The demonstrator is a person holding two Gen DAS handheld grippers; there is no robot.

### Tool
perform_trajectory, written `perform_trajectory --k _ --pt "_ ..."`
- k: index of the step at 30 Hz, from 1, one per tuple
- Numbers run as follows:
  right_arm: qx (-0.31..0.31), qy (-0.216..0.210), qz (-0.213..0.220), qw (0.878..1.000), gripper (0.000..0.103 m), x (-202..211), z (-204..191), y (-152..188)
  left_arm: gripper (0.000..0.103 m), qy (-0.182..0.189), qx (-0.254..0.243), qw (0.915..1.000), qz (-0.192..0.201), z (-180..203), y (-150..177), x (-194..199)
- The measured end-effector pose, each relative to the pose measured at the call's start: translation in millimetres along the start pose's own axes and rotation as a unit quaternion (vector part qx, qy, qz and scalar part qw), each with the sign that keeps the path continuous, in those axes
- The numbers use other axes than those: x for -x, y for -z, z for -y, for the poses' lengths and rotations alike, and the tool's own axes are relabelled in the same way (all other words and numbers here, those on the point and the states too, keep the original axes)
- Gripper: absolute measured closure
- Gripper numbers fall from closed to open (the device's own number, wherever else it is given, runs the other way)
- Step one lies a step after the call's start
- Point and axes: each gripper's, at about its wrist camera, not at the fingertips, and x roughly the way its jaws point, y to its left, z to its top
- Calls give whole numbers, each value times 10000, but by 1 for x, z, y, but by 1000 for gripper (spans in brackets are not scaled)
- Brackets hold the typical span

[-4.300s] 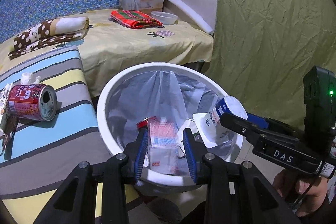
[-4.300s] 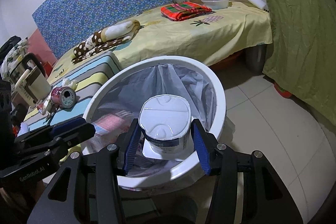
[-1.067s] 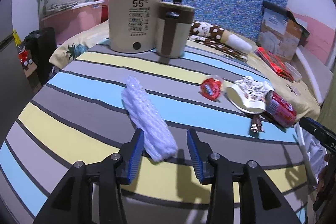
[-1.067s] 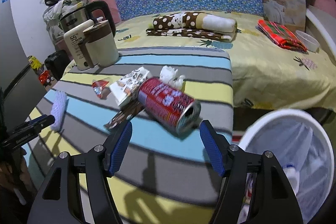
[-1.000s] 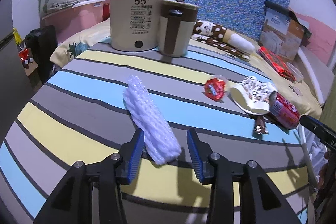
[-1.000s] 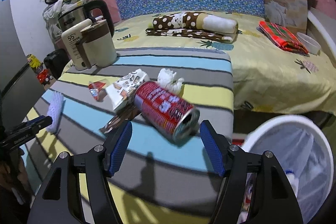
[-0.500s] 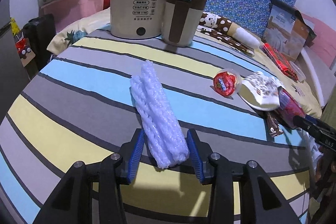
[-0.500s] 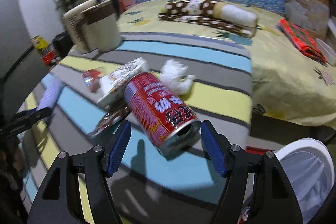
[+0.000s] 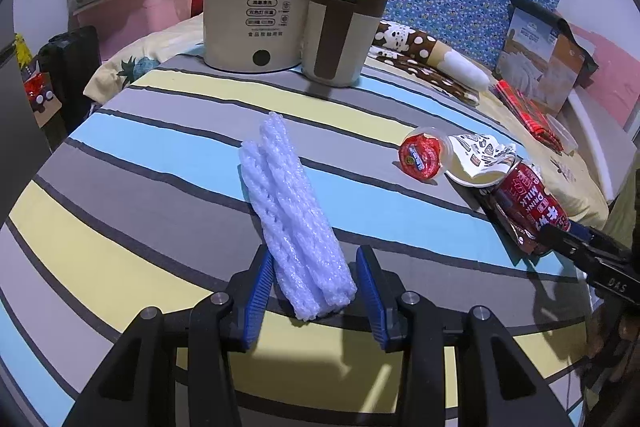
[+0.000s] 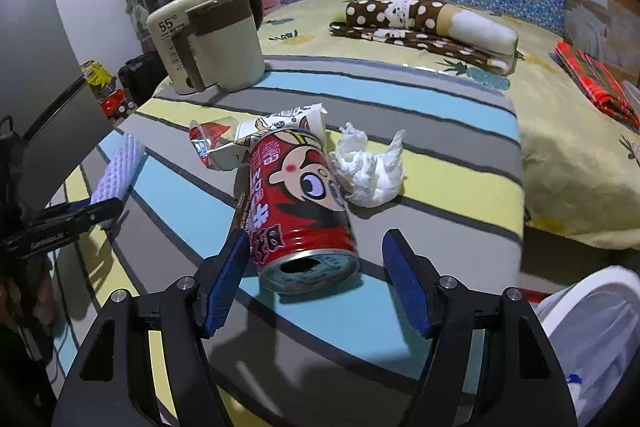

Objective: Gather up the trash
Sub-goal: 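Close the left tool on the white foam mesh sleeve while the right tool grasps the red can, then carry the foam sleeve and red can over the bin and open both tools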

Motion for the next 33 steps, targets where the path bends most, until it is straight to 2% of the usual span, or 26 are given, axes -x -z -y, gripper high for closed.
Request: perform_trajectory --k 2,4,7,10,14,21,33 --pt "-244 -58 30 9997 34 -1 1 0 61 25 -8 10000 -2 0 0 0" --pt "-469 -176 129 9987 47 2 2 2 63 15 -33 10000 -5 1 0 -1" --pt "-518 -126 219 9983 47 3 -5 6 74 10 -150 9999 -21 6 0 -1" --pt "-570 -85 352 9977 48 9 -8 10 78 -36 -288 9996 44 12 2 3" --pt "-734 -57 508 9960 48 23 -9 22 80 29 -467 9988 161 22 9 11" --pt "-928 -17 683 9933 48 46 -11 39 81 412 -878 9949 269 46 30 34" --pt "-1058 126 867 9905 48 75 -17 57 81 990 -1240 9869 303 78 56 72"
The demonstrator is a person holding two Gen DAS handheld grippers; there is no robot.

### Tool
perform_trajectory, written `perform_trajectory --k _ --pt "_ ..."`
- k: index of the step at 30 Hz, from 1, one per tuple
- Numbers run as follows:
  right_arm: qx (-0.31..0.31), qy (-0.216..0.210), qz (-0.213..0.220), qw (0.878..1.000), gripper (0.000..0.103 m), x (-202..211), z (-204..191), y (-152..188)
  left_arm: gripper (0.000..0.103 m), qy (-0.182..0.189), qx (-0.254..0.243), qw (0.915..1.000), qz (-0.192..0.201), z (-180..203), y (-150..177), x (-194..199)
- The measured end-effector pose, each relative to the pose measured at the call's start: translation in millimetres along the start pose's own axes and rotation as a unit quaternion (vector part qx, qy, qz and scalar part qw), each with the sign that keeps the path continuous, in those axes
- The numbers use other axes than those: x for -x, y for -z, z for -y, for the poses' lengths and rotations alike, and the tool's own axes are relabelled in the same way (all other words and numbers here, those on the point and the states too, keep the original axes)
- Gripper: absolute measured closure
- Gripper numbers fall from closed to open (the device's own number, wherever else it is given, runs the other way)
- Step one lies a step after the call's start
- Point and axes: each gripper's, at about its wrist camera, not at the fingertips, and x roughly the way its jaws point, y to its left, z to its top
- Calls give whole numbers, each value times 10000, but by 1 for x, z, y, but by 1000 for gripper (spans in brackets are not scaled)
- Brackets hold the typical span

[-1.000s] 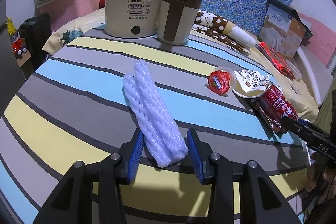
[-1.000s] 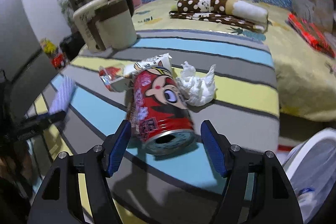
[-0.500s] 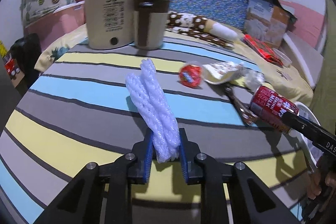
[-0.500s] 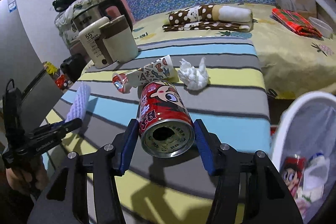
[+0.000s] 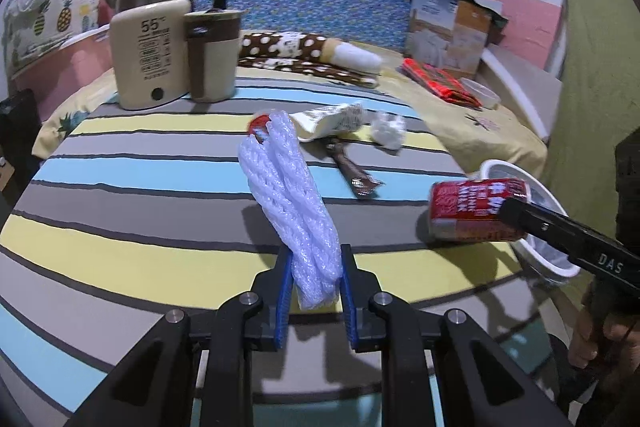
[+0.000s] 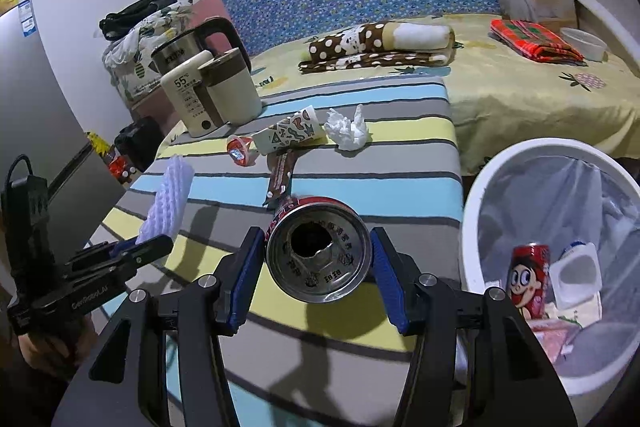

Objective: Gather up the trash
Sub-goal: 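Carry the foam sleeve and red can over the bin and open both tools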

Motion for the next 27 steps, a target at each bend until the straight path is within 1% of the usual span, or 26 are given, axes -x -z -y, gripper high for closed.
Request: perform_trajectory --k 11,20,27 --pt "-12 78 196 9998 48 22 0 5 81 313 -351 9989 95 37 3 18" --pt "-85 142 372 9992 48 40 8 7 81 599 -623 9962 70 66 1 18" --pt "-195 344 543 9977 48 54 22 5 81 827 -800 9934 33 89 -5 12"
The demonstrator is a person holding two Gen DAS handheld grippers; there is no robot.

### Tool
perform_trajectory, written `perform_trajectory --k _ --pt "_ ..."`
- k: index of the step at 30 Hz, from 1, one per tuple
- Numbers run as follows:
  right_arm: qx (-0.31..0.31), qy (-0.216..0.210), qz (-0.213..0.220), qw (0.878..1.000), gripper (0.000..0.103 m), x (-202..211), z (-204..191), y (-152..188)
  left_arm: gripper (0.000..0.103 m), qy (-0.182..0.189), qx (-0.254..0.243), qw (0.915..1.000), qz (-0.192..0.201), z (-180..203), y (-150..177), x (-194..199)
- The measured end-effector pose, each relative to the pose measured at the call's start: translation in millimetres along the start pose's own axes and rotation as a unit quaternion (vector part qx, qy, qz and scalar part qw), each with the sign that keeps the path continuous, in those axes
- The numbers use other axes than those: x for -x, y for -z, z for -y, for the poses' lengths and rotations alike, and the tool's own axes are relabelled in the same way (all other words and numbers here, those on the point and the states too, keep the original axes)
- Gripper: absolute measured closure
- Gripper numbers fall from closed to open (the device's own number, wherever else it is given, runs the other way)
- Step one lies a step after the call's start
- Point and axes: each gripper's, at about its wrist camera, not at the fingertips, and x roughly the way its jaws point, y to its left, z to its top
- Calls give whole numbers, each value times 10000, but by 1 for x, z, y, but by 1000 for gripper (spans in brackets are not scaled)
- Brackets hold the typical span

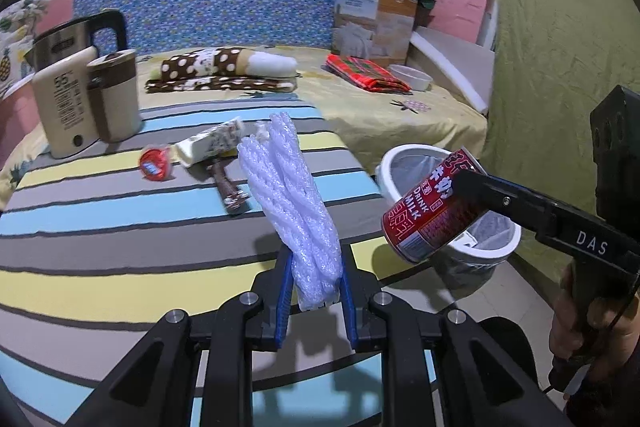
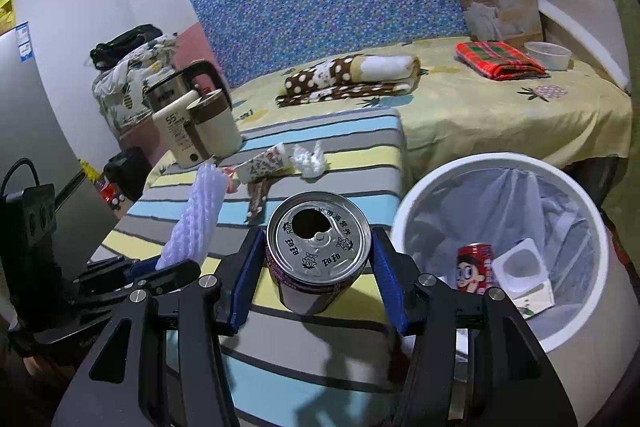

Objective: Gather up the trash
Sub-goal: 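Carry the foam sleeve and red can over the bin and open both tools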

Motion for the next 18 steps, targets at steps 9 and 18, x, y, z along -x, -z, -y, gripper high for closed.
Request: perform_trajectory --k 9,18 --pt "-213 426 189 9987 48 17 29 -2 81 339 -190 9992 -61 29 -11 -19" --pt "-476 976 380 9934 48 34 63 -4 81 718 -549 9958 -108 68 -25 -44"
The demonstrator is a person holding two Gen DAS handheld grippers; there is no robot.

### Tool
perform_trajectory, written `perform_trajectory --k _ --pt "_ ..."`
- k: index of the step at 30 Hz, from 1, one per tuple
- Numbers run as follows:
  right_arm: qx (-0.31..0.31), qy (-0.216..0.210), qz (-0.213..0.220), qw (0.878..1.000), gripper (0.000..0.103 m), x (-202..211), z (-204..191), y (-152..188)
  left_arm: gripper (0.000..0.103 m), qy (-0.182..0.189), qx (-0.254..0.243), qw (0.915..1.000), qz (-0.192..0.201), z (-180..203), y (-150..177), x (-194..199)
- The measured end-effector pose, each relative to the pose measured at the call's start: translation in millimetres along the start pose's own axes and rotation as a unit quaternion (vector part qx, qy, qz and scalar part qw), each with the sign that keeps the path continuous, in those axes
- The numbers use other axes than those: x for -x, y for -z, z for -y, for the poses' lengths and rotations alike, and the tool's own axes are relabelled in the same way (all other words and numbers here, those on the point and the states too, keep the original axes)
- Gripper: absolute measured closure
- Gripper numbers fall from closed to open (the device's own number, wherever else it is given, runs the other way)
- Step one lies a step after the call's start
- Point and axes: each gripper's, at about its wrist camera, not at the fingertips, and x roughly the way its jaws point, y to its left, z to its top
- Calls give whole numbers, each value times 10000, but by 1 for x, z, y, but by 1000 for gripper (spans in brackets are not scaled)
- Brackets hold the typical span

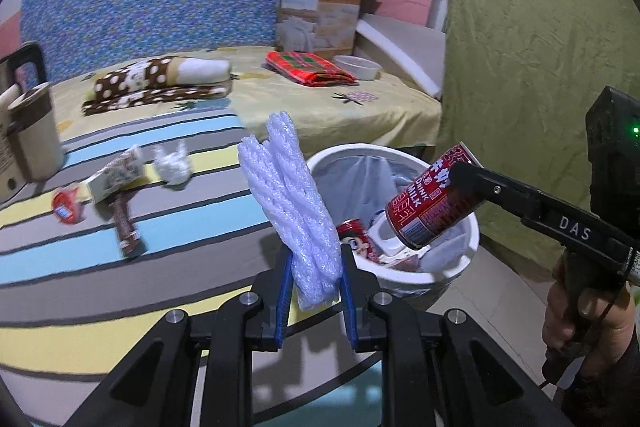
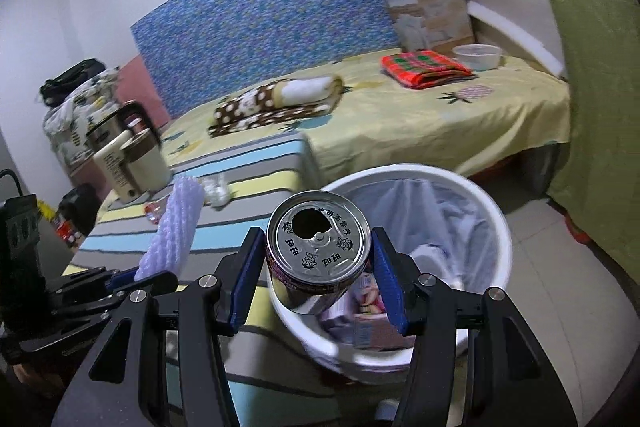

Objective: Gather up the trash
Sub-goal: 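Carry the foam sleeve and red can over the bin and open both tools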

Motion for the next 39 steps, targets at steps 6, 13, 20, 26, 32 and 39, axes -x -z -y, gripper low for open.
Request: perform_trajectory --k 6,13,20,26,32,39 --pt "-138 282 27 9995 48 0 21 0 81 212 -165 9996 -63 16 -6 -19" --pt "-280 583 4 9979 48 -2 42 2 81 382 -320 9985 -239 34 -9 -46" --pt "-344 779 -72 9963 48 -9 54 3 81 472 -380 9973 -417 40 -10 -71" --pt "-372 849 -159 9956 48 -15 63 4 80 505 -416 9963 -565 43 -9 -89" --pt "-406 883 -316 9948 48 -24 67 5 80 511 -406 9954 -696 43 -9 -99" --pt "-417 1016 -278 9936 47 -20 68 6 76 478 -355 9954 -749 40 -7 -100"
